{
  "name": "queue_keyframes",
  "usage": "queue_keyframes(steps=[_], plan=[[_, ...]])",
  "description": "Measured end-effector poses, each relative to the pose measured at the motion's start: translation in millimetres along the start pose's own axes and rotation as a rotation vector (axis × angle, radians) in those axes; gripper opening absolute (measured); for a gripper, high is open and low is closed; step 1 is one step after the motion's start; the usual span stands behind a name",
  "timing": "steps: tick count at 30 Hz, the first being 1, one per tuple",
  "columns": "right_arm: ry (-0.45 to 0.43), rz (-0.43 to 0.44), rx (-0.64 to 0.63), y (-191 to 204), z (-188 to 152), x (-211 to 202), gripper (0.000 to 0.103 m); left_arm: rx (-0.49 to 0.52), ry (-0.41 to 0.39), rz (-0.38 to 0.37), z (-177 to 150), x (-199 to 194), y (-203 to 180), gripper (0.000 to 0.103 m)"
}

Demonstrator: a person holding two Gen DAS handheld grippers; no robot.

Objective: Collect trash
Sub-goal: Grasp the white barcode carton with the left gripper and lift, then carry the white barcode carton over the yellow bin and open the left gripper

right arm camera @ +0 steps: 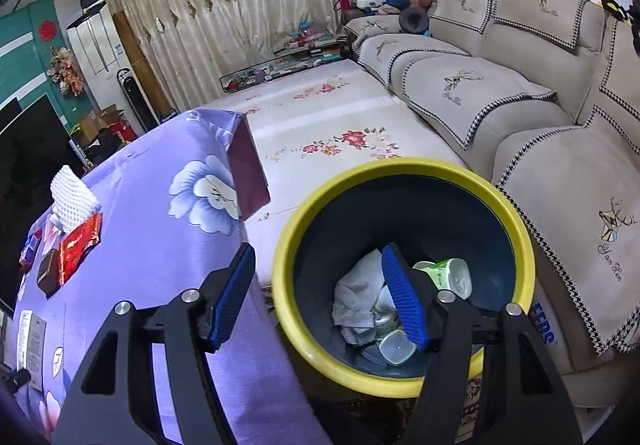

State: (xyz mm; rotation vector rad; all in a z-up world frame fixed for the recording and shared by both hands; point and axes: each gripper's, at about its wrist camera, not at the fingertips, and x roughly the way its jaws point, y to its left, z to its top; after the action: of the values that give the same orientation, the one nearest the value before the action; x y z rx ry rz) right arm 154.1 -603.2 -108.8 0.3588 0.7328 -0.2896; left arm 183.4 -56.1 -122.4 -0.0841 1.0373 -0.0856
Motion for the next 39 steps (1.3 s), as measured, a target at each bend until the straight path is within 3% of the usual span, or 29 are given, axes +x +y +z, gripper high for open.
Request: queue_keyframes(steps=[3,11,16,19,23,31,39], plan=[[-0.001,0.007,-0.010,5.0,0.1,-2.5,0.063,0.037,-0.017,0.030,12.4,3.6,-8.9,0.098],[-0.003,0.012,-0.017,7.7,-1.5,-8.3,0.063,0.100,0.042,0.054,31.8,32.5,-17.1,0.098],[-0.003,0.023,-0.016,6.9,-2.2,-11.7,0.063,0.122,0.054,0.045,34.8,38.4,-18.9,0.085],[-0.002,0.031,-0.005,4.7,-3.6,-12.5,0.063,0.146,0.040,0.045,35.1,35.6,-23.0,0.072],[-0.003,0.039,0.004,1.2,-8.0,-16.4,0.063,0.174,0.035,0.035,36.1,32.9,-30.9,0.071],[-0.017,0.040,0.040,-19.5,-13.6,-29.5,0.063,0.255,-0.020,-0.033,42.1,9.4,-72.9,0.071],[-0.024,0.022,0.095,-54.1,-21.6,-37.6,0.063,0.393,-0.063,-0.159,53.6,-6.2,-155.8,0.071]])
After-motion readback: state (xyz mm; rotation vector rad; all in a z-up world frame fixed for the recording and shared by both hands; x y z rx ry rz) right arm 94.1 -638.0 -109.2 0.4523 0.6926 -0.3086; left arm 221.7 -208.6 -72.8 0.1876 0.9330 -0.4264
